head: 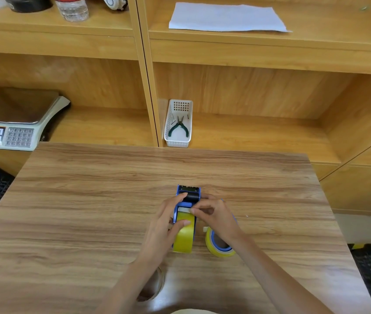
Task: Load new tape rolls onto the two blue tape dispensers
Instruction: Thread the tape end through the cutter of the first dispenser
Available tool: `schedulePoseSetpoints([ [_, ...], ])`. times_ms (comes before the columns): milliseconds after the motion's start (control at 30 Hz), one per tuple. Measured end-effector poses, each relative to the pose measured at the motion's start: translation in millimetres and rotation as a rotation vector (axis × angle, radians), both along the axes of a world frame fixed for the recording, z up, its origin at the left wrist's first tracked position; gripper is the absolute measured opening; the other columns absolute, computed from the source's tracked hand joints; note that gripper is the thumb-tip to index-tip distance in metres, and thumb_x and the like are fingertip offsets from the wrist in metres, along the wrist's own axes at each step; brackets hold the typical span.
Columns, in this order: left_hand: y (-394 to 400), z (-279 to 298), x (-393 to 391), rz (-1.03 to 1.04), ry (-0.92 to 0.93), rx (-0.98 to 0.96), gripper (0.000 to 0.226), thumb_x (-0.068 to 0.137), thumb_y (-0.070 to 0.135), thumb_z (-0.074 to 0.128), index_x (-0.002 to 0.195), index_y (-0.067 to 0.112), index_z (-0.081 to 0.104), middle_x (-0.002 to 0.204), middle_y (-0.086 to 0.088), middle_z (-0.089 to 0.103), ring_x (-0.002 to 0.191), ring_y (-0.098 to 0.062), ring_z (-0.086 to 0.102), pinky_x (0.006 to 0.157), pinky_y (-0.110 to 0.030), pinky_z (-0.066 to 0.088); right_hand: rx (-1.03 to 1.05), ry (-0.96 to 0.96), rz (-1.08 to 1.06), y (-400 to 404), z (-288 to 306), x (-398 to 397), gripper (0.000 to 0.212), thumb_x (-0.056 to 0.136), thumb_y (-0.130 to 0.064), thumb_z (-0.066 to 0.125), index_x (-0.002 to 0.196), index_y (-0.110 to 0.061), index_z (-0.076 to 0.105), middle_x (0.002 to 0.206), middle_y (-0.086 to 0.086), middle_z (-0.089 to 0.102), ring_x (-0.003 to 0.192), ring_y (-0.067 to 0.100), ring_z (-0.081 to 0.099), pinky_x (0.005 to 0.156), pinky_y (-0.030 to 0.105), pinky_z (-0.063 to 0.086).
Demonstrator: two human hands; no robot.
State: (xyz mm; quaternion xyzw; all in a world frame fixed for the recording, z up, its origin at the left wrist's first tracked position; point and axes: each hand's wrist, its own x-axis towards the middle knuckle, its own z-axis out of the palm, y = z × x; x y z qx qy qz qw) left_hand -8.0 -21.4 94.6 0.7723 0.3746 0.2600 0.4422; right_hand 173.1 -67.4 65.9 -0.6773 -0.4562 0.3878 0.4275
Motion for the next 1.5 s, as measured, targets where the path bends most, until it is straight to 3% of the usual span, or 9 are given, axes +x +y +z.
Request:
schedulePoseSetpoints([
  [100,-1,0,2,-0.013,-0.013,-0.012,0.058,0.087,0.018,0.068,0.137,0.033,0.045,0.132,0.02,0.046,0.093,-0.002,0.057,0.072,-0.01,0.045,0.011,0.018,-0.063,1,0,-2,0.006,0.086,-0.017,0.076,0.08,-0.017,0.079,0.111,-0.005,0.069,0.103,0.005,0.067,0.085,0.022,0.054],
  [267,-1,-2,1,0.008,-0.037,-0.053,0.061,0.088,0.017,0.067,0.138,0.041,0.041,0.131,0.022,0.048,0.089,-0.007,0.056,0.074,-0.015,0.047,0.029,-0.064,-0.094,1,-3,-7,0.017,0.087,-0.023,0.074,0.071,-0.029,0.073,0.125,-0.012,0.062,0.124,0.005,0.056,0.091,0.032,0.055],
  [400,1,-3,0,0.015,-0.044,-0.068,0.062,0.088,0.021,0.067,0.139,0.043,0.039,0.132,0.02,0.05,0.099,-0.012,0.057,0.079,-0.027,0.051,0.071,-0.264,-0.03,-3,0,-4,0.014,0.088,-0.026,0.072,0.075,-0.028,0.07,0.14,-0.008,0.056,0.13,-0.018,0.04,0.081,0.006,0.044],
  [467,1,-4,-1,0.02,-0.043,-0.066,0.061,0.088,0.02,0.067,0.139,0.041,0.04,0.133,0.018,0.05,0.104,-0.009,0.056,0.08,-0.028,0.052,0.092,-0.312,0.023,-5,5,-2,0.012,0.09,-0.027,0.07,0.078,-0.025,0.071,0.148,-0.012,0.045,0.123,-0.025,0.041,0.075,0.005,0.042],
  [567,-1,-5,-2,-0.006,-0.047,-0.041,0.06,0.089,0.019,0.066,0.14,0.037,0.041,0.137,0.016,0.047,0.118,-0.01,0.052,0.081,-0.026,0.052,0.072,-0.373,0.088,-4,6,1,0.017,0.094,-0.034,0.064,0.083,-0.023,0.07,0.156,-0.017,0.033,0.102,-0.006,0.064,0.073,0.011,0.045],
  [667,-2,-4,-1,-0.015,-0.058,-0.025,0.059,0.089,0.018,0.066,0.14,0.035,0.042,0.137,0.018,0.046,0.114,-0.013,0.054,0.079,-0.025,0.052,0.086,-0.491,0.171,-3,6,6,0.023,0.096,-0.044,0.054,0.085,-0.027,0.065,0.16,-0.017,0.03,0.076,0.016,0.072,0.069,0.032,0.054],
  [967,-2,2,1,-0.016,-0.078,-0.073,0.063,0.087,0.01,0.067,0.139,0.036,0.042,0.137,0.022,0.045,0.116,-0.008,0.053,0.079,-0.014,0.047,0.127,-0.673,0.269,-5,6,9,0.017,0.104,-0.028,0.043,0.088,-0.023,0.046,0.151,-0.007,0.038,0.124,0.016,0.055,0.067,0.042,0.053],
  [1200,-5,2,2,-0.035,-0.076,-0.066,0.063,0.087,0.009,0.067,0.14,0.031,0.042,0.141,0.015,0.043,0.121,-0.007,0.049,0.08,-0.013,0.046,0.09,-0.761,0.204,-8,1,6,0.017,0.106,-0.027,0.037,0.093,-0.02,0.047,0.152,-0.013,0.033,0.078,0.018,0.062,0.055,0.043,0.051],
  [1500,-5,2,2,-0.044,-0.093,-0.072,0.068,0.085,0.012,0.07,0.141,0.035,0.04,0.14,0.014,0.042,0.122,-0.009,0.048,0.081,-0.016,0.049,0.086,-0.73,0.219,-6,10,10,0.02,0.105,-0.032,0.043,0.09,-0.021,0.049,0.162,-0.013,0.02,0.068,0.011,0.063,0.051,0.04,0.048],
])
